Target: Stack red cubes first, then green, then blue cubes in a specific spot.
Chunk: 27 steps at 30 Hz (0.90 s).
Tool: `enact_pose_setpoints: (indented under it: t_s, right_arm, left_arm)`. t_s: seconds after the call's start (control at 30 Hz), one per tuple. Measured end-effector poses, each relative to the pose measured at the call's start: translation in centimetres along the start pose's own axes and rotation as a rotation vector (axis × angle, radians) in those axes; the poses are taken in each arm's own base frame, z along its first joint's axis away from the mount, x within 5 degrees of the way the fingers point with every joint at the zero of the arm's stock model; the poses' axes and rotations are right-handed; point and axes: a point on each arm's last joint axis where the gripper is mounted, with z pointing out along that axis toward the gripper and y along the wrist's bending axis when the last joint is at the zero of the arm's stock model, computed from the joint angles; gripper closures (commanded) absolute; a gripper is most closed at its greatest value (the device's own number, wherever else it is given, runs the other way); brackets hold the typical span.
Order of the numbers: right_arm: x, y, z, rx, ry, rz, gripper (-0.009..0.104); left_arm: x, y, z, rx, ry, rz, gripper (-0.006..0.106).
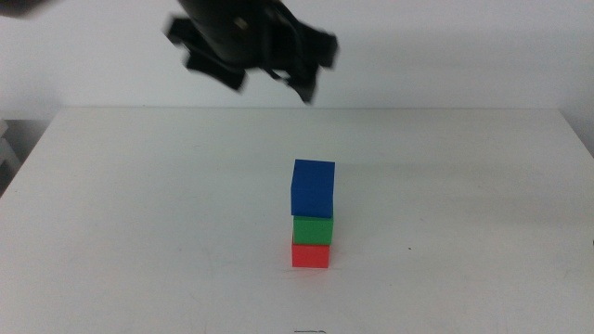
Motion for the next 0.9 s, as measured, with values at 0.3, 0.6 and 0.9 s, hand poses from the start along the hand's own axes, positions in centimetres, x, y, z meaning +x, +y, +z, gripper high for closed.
enact_pose_setpoints:
  t_s: [0.3,0.6,0.9]
  right_arm:
    - [0.0,0.0,0.0,0.0,0.0,0.0,0.013]
    - [0.0,0.0,0.0,0.0,-0.002,0.0,0.013]
    - [0.0,0.0,-0.1,0.002,-0.003,-0.001,0.013]
  left_arm:
    - [1.4,3.3,-8.8,-0.167,-0.216,0.082,0.009]
    - [8.1,10.8,-12.8,-0.257,-0.22,-0.064,0.009]
    - [13.4,11.9,-15.3,-0.297,-0.421,-0.14,0.009]
